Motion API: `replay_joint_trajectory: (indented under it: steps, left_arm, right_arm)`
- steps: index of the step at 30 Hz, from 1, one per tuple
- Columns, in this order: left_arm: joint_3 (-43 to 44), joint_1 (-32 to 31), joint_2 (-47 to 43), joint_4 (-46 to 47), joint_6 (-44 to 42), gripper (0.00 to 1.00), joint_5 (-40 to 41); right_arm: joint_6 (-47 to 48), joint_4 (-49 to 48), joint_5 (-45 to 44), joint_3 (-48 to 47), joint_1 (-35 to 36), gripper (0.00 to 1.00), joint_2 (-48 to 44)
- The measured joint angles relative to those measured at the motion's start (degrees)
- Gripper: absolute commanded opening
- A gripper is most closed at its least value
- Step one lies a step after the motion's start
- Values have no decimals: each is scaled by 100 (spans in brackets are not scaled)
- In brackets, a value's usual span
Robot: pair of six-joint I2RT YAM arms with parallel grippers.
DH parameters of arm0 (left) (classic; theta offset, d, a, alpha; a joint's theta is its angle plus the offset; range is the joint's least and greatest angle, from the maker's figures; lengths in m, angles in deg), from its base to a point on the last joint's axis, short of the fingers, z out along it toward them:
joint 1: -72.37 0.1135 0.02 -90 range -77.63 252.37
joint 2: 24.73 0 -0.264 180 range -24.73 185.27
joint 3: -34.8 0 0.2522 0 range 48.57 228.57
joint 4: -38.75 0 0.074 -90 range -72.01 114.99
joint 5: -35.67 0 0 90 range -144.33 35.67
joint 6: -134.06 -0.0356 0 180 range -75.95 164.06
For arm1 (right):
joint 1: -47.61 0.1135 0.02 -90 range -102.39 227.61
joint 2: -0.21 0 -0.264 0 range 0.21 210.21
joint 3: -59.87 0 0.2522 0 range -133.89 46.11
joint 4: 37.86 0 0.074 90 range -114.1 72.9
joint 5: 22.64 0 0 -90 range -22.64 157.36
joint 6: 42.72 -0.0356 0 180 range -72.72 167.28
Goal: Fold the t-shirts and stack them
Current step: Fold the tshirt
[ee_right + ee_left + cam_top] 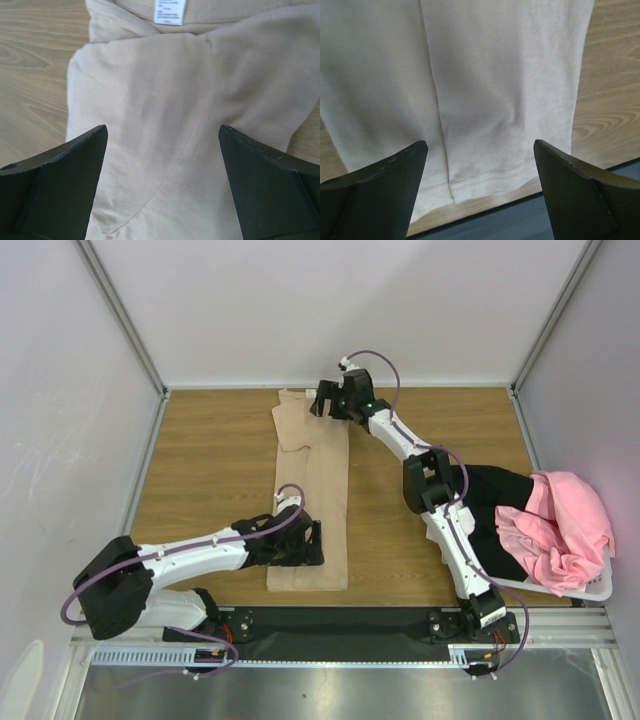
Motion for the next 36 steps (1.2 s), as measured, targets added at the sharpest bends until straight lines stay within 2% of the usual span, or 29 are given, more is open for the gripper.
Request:
replay_joint_trajectory:
  steps: [6, 9, 12, 17, 21, 24, 28, 32, 36]
  left_arm:
    - [1029, 210, -133, -800, -640, 98, -103]
    - [1443, 1005, -485, -815, -975, 98, -544]
    - [1587, 2184, -822, -800, -1263, 98, -949]
    - [1488, 3449, -942, -824, -1556, 97, -1648]
    - [872, 3943, -1054, -610, -1530, 96, -2157]
    - [164, 3982, -1438, -540, -1456, 95, -2291]
    - [-894, 3980, -2444, -459, -1134, 92, -2297]
    - [-1598, 3921, -3571, -595, -734, 91, -2173]
    - [-1759, 3508, -4354, -785, -356, 88, -1814]
  right_arm:
    - [-9, 35, 365, 7, -39, 100, -396]
    - [-72, 164, 442, 68, -101, 100, -1108]
    - [-166, 249, 551, 647, -304, 100, -2288]
    - [-299, 188, 501, 2693, -745, 100, -4721]
    - [-704, -61, 573, 5348, -557, 100, -6367]
    - [-1163, -310, 588, 7469, -68, 100, -6935]
    - [-1644, -168, 479, 9626, 651, 100, -7309]
    - [-2055, -197, 240, 10546, 1360, 98, -8019]
    - [-2494, -704, -42, 11038, 1897, 98, -8706]
